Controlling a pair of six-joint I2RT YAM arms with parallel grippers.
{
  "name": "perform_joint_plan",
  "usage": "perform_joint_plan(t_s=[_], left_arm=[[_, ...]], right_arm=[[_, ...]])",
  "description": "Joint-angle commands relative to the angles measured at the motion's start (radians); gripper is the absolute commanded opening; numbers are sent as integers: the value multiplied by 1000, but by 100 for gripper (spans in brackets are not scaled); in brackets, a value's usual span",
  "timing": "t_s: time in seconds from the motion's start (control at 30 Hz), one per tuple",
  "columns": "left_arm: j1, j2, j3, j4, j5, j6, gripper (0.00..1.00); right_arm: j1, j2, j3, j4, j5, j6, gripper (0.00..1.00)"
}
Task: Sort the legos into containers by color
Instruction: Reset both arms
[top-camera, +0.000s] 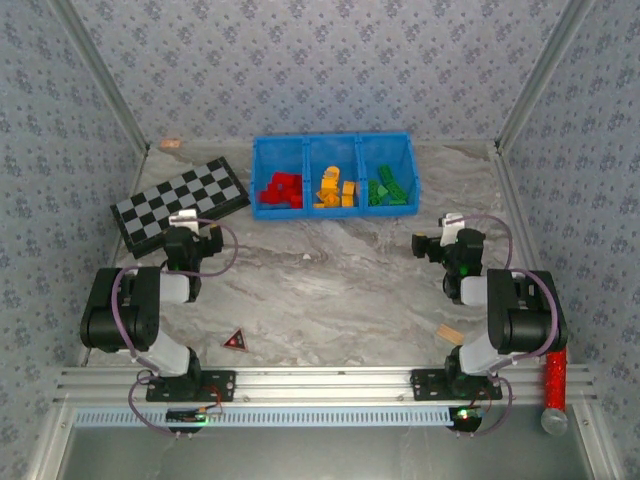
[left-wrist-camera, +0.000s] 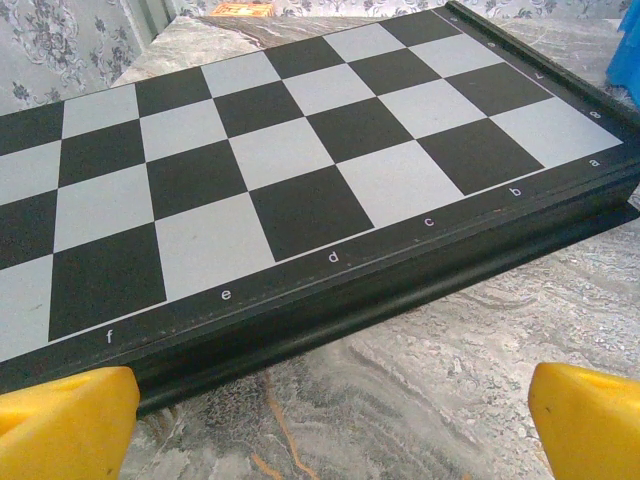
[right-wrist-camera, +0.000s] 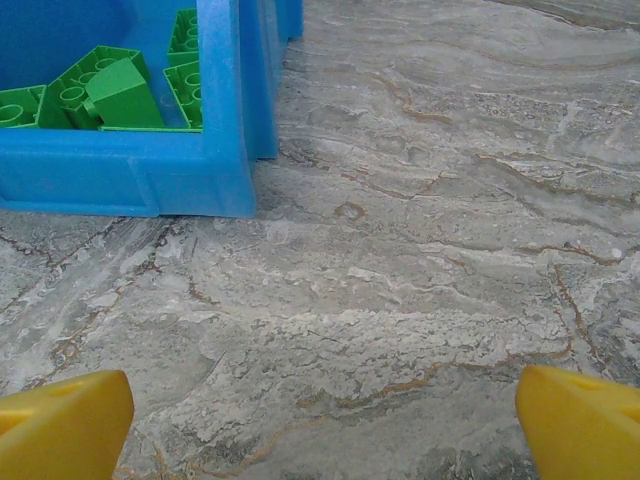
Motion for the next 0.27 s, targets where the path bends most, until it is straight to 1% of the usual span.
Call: perform_joint_plan(t_s=[0.0, 0.23], left_arm=[[3, -12, 10, 2, 20, -4, 100], [2, -12, 10, 2, 20, -4, 100]], right_arm=[[0, 0, 24, 17, -8, 11, 100], [6, 3, 25, 15, 4, 8, 100]])
